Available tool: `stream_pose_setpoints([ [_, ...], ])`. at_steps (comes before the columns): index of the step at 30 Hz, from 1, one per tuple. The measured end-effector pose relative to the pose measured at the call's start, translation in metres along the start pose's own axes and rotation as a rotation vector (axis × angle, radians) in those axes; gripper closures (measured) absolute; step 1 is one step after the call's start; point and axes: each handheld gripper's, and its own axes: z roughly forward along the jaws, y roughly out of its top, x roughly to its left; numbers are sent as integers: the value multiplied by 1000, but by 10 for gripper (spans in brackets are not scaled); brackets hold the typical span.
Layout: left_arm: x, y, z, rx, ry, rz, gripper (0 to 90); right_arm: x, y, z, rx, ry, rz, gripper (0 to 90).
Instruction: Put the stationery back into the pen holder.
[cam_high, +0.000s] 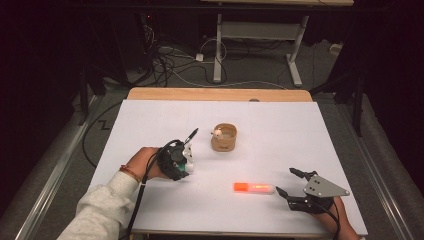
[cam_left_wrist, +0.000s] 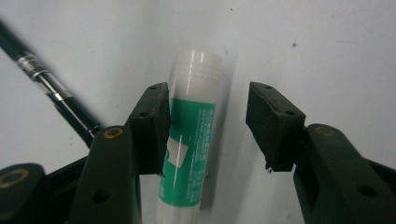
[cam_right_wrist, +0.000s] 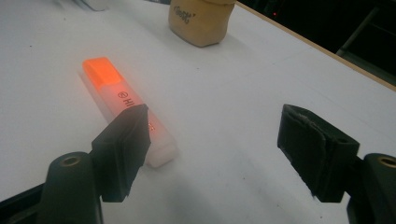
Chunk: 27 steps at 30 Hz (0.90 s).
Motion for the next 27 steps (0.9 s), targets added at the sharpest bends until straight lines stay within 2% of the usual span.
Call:
stream_pose_setpoints([
  [2,4,3,4,27,-31,6,514,-1,0,0,-1,-1,-1,261],
  [7,10,8,12,69,-63,4,558,-2,-2,-2,-2,-5,6,274],
  [12,11,12,15,95,-74,18,603,-3,-3,-1,-2,0,8,277],
  [16,8,14,15,107,-63,28,620,-2,-2,-1,1,0,4,277],
  [19,7,12,14,98,-57,31,624,-2,-2,-2,-4,-5,7,279],
  [24,4,9,11,76,-22,34,626,-4,-2,-3,-8,-8,14,281],
  [27,3,6,4,33,3,22,627,-4,-2,-3,-8,-8,16,282],
])
